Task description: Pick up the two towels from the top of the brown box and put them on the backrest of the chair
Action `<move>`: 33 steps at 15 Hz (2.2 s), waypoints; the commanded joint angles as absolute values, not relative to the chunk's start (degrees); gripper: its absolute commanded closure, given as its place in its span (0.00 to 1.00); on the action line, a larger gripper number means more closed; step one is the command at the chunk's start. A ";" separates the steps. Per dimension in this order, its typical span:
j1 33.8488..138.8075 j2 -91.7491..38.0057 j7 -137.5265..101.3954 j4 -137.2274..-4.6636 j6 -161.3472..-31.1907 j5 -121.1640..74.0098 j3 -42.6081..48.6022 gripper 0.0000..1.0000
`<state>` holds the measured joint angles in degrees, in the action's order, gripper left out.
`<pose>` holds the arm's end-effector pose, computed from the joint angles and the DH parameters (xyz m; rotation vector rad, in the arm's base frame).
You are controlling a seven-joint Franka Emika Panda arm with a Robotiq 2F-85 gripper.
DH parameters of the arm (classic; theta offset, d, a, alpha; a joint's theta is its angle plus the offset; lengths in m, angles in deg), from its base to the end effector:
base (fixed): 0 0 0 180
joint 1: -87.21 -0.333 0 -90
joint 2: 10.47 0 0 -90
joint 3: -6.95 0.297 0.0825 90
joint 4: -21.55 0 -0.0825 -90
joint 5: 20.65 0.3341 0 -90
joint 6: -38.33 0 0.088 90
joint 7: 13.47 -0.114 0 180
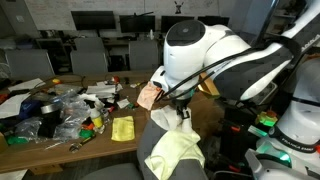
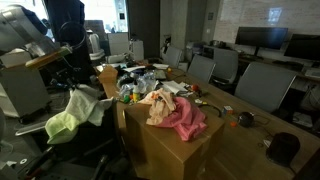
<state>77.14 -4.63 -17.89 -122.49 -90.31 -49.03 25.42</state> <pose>0.3657 0.1791 0.3169 2.5222 1.0133 -0.0775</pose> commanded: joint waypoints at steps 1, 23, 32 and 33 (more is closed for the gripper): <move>75.64 -12.11 -15.07 -115.57 -84.79 -47.04 24.15 0.97; 74.97 -23.94 -11.83 -102.44 -80.71 -32.73 19.46 0.97; 76.99 -28.60 -12.96 -100.24 -79.95 -31.48 15.94 0.97; 76.98 -28.84 -12.92 -100.04 -79.81 -31.26 15.96 0.97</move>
